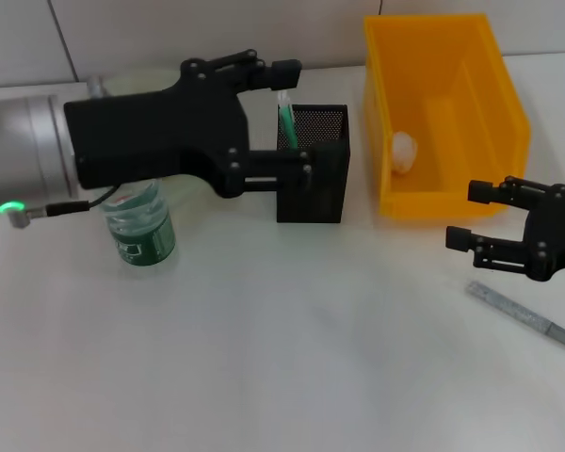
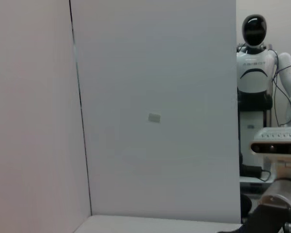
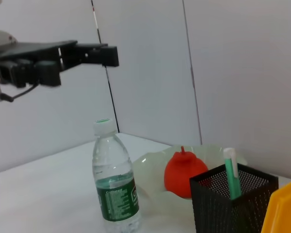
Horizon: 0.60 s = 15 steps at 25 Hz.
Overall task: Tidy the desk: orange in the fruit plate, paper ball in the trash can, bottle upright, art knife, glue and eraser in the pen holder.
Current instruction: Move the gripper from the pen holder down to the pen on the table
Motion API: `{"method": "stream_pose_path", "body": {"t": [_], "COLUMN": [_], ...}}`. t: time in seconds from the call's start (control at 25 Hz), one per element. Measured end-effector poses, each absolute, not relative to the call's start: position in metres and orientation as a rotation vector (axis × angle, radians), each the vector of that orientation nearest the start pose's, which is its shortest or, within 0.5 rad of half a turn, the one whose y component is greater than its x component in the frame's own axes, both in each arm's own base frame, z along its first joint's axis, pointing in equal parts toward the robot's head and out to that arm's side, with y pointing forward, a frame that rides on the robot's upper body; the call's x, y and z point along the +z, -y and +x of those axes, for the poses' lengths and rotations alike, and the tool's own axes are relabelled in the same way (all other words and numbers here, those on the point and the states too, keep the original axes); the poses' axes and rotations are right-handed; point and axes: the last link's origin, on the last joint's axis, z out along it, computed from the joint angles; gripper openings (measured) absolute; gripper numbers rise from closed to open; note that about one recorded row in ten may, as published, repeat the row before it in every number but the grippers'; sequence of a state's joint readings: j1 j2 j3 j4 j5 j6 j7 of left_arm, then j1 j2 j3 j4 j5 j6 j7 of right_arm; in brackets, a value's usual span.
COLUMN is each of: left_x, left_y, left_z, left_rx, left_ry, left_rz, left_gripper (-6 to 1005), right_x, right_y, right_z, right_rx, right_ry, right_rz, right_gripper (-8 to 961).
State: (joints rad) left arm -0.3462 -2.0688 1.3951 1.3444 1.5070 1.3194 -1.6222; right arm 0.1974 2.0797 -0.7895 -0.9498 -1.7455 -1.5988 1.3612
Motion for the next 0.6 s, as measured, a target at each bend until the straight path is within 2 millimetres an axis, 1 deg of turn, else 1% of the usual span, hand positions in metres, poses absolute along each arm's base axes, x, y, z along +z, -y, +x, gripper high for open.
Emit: {"method": "stream_pose_path", "body": {"t": [0.04, 0.12, 0.16, 0.2, 0.32, 0.36, 0.4, 0.52, 0.56, 0.6], "left_x": [0.013, 0.011, 0.009, 0.009, 0.004, 0.001, 0.001, -0.004, -0.006, -0.006], "left_y": [-0.320, -0.317, -0.317, -0.317, -0.320, -0.321, -0.321, -0.320, -0.318, -0.318], "left_z": [-0.122, -0.129, -0.136, -0.136, -0.148, -0.154, -0.154, -0.159, -0.160, -0.160], "left_rx": [-0.871, -0.884, -0.890, -0.890, -0.909, -0.923, -0.923, -0.920, -0.916, -0.916], "left_ry": [0.072, 0.094, 0.143, 0.143, 0.240, 0.279, 0.279, 0.267, 0.247, 0.247], "left_rz": [-2.753, -2.746, -2.743, -2.743, -2.740, -2.738, -2.738, -2.737, -2.740, -2.740], "left_gripper": [863, 863, 863, 863, 863, 863, 863, 863, 863, 863], "right_x": [0.054, 0.061, 0.070, 0.070, 0.082, 0.088, 0.088, 0.095, 0.099, 0.099], "right_y": [-0.273, -0.275, -0.278, -0.278, -0.284, -0.289, -0.289, -0.297, -0.302, -0.302], "right_z": [0.302, 0.297, 0.292, 0.292, 0.284, 0.277, 0.277, 0.267, 0.261, 0.261], "right_rx": [0.727, 0.701, 0.644, 0.644, 0.524, 0.456, 0.456, 0.358, 0.289, 0.289], "right_ry": [-0.559, -0.573, -0.596, -0.596, -0.629, -0.647, -0.647, -0.705, -0.745, -0.745], "right_rz": [-2.501, -2.512, -2.530, -2.530, -2.551, -2.558, -2.558, -2.561, -2.558, -2.558], "right_gripper": [760, 760, 760, 760, 760, 760, 760, 760, 759, 759]}}
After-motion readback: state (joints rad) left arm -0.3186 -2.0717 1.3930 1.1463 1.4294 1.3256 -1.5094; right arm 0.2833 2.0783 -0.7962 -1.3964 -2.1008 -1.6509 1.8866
